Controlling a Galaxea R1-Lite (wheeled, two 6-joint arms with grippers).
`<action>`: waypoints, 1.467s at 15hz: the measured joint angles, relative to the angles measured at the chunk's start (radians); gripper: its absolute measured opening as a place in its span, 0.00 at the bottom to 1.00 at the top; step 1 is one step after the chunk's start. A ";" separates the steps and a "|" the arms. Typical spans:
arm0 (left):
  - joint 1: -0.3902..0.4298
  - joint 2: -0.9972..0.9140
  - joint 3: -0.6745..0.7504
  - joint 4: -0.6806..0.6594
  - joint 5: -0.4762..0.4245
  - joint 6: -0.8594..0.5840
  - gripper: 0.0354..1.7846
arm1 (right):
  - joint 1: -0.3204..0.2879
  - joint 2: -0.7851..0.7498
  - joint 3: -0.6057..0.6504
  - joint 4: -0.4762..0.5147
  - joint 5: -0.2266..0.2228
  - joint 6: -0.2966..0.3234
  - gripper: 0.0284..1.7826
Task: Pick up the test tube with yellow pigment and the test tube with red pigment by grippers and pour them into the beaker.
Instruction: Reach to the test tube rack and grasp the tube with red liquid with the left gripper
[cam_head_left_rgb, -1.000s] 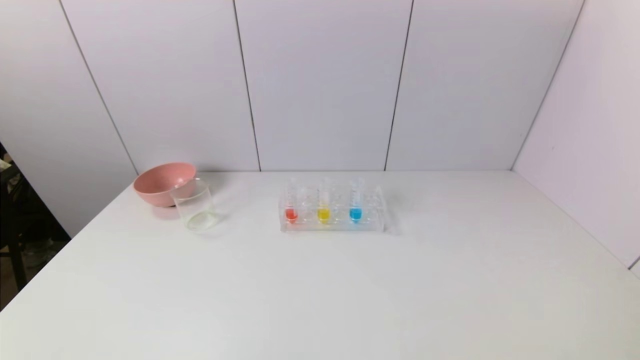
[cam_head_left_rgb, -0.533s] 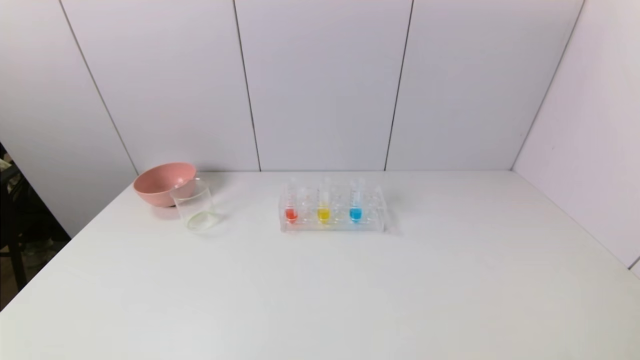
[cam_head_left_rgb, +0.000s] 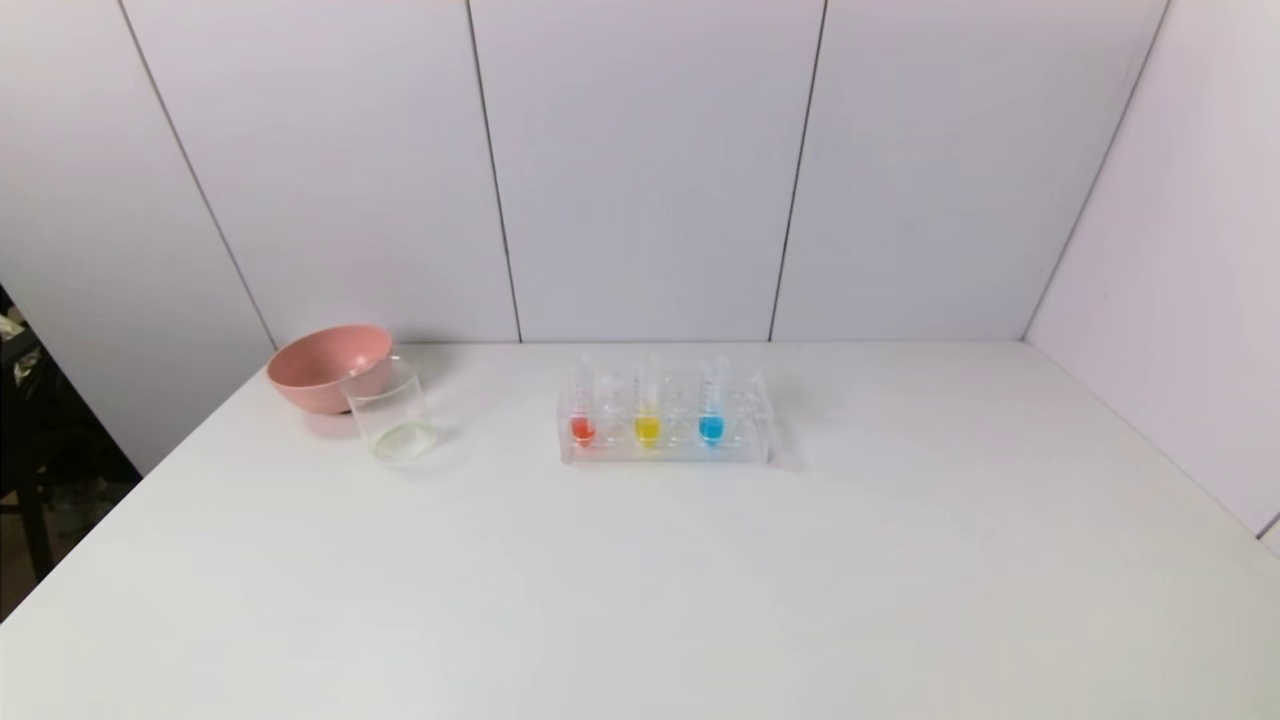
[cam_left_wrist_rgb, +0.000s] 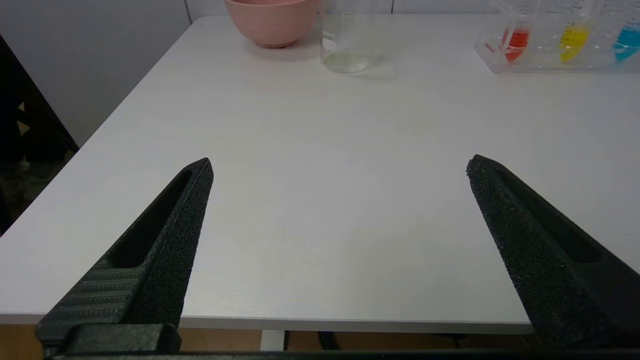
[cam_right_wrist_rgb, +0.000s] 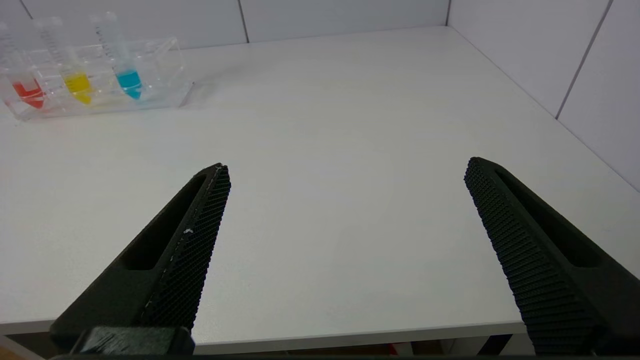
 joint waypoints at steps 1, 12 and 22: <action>0.000 0.000 0.000 0.000 -0.003 0.012 0.99 | 0.000 0.000 0.000 0.000 0.000 0.000 0.96; 0.000 0.000 0.000 0.004 0.011 -0.049 0.99 | 0.000 0.000 0.000 0.000 0.000 0.000 0.96; -0.002 0.001 -0.052 0.010 0.001 -0.037 0.99 | 0.000 0.000 0.000 0.000 0.000 0.000 0.96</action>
